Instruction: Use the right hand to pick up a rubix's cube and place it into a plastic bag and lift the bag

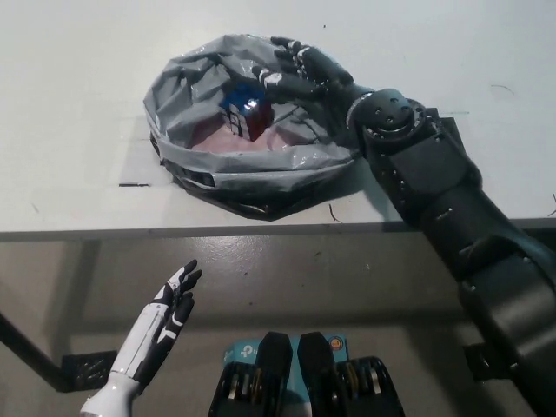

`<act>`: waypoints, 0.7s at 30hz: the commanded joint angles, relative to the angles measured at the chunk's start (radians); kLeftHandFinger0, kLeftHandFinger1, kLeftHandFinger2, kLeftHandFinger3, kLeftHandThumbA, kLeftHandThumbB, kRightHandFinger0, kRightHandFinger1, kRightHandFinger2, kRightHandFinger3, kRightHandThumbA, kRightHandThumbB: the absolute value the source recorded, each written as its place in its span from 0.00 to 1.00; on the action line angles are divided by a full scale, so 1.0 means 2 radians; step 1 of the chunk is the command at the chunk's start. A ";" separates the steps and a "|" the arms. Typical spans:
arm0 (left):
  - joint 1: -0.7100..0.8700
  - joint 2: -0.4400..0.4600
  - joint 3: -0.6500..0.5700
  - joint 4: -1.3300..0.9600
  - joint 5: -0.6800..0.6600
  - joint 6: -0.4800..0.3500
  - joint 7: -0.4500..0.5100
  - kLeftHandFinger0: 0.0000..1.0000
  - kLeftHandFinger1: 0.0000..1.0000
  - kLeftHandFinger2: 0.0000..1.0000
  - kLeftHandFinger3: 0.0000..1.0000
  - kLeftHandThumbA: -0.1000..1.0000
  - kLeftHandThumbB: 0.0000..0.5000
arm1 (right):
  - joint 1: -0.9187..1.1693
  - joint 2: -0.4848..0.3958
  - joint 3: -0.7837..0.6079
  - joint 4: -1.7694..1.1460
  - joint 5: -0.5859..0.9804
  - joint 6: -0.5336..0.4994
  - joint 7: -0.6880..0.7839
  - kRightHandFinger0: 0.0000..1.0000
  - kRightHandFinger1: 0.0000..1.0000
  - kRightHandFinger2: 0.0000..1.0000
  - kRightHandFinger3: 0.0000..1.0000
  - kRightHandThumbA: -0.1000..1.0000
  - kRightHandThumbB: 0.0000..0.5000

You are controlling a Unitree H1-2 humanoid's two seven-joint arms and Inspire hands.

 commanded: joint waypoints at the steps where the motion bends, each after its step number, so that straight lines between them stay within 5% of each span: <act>1: -0.020 0.005 -0.001 -0.018 -0.004 0.012 -0.011 1.00 1.00 1.00 1.00 1.00 0.35 | -0.071 -0.044 0.071 -0.048 -0.071 -0.059 0.193 1.00 1.00 1.00 1.00 0.76 1.00; 5: -0.024 0.005 -0.001 -0.023 -0.004 0.024 -0.012 1.00 1.00 1.00 1.00 1.00 0.34 | -0.075 -0.050 0.058 -0.056 -0.051 -0.054 0.200 1.00 1.00 1.00 1.00 0.71 1.00; 15: -0.028 0.008 0.001 -0.013 -0.018 0.006 -0.017 0.99 1.00 1.00 1.00 1.00 0.28 | -0.061 -0.077 0.016 -0.157 -0.081 -0.105 0.090 1.00 1.00 1.00 1.00 0.88 1.00; 21: -0.023 0.007 0.000 -0.016 -0.017 0.009 -0.019 0.98 1.00 1.00 1.00 1.00 0.20 | -0.054 -0.070 -0.071 -0.192 -0.019 -0.088 0.085 1.00 1.00 1.00 1.00 0.81 1.00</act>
